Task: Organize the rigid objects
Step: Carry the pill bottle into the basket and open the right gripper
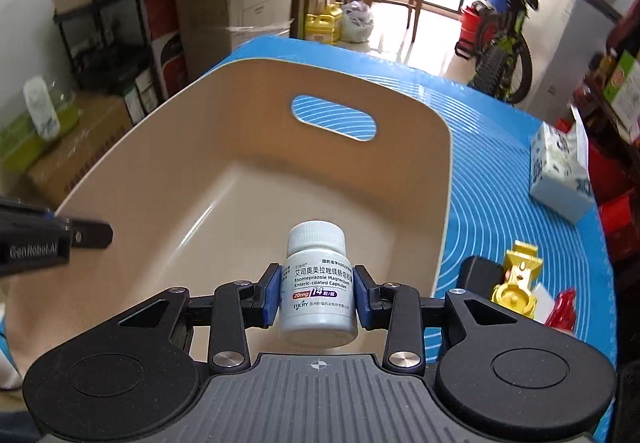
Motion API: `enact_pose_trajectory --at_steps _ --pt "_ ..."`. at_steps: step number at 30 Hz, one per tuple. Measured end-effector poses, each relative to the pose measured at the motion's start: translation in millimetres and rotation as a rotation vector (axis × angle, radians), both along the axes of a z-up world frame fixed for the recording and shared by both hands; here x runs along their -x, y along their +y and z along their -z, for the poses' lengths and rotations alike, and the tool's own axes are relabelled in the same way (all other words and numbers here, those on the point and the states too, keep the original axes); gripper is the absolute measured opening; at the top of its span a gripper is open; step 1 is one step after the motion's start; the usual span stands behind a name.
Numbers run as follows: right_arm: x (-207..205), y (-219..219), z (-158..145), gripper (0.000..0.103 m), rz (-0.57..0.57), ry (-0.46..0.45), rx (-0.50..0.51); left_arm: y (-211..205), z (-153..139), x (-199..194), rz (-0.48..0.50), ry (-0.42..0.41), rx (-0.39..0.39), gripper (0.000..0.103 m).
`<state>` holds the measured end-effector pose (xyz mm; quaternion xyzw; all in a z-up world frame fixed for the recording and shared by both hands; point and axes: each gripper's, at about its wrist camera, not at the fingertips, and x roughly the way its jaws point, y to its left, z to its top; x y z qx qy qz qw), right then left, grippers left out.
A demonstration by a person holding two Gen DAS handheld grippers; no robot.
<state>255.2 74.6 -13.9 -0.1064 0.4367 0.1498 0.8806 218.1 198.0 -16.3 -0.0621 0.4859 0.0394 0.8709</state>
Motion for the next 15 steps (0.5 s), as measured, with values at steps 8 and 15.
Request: enact_pose_trajectory --at_steps 8,15 --pt "0.1 -1.2 -3.5 0.053 -0.002 0.013 -0.025 0.0 -0.1 -0.5 0.001 0.001 0.0 0.004" --pt "2.1 -29.2 -23.2 0.064 0.06 -0.012 -0.121 -0.4 0.3 -0.3 0.003 0.002 -0.005 0.004"
